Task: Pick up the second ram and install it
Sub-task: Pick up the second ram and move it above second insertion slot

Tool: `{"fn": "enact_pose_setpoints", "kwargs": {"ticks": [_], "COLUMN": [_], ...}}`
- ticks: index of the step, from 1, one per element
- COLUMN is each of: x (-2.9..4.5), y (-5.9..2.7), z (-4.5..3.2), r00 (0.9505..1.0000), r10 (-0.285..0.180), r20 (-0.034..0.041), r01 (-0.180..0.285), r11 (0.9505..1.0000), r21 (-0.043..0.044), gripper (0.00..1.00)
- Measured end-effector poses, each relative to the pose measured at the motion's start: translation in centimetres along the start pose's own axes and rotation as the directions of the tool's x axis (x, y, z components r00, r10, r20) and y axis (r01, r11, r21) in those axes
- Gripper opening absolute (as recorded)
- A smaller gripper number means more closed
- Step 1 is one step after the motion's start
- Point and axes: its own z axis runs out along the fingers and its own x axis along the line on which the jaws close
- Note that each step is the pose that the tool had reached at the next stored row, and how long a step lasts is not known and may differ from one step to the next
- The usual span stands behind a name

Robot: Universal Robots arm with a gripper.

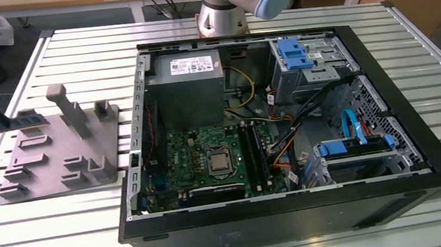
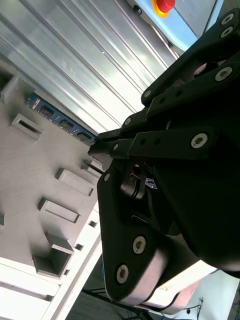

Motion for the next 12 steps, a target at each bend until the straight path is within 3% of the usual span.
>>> {"fn": "enact_pose_setpoints", "kwargs": {"ticks": [12], "x": [-0.06], "y": [0.00], "z": [-1.48], "r00": [1.0000], "r10": [0.000], "r20": [0.0003], "r01": [0.000], "r11": [1.0000], "r21": [0.0000], "gripper": [0.14]}}
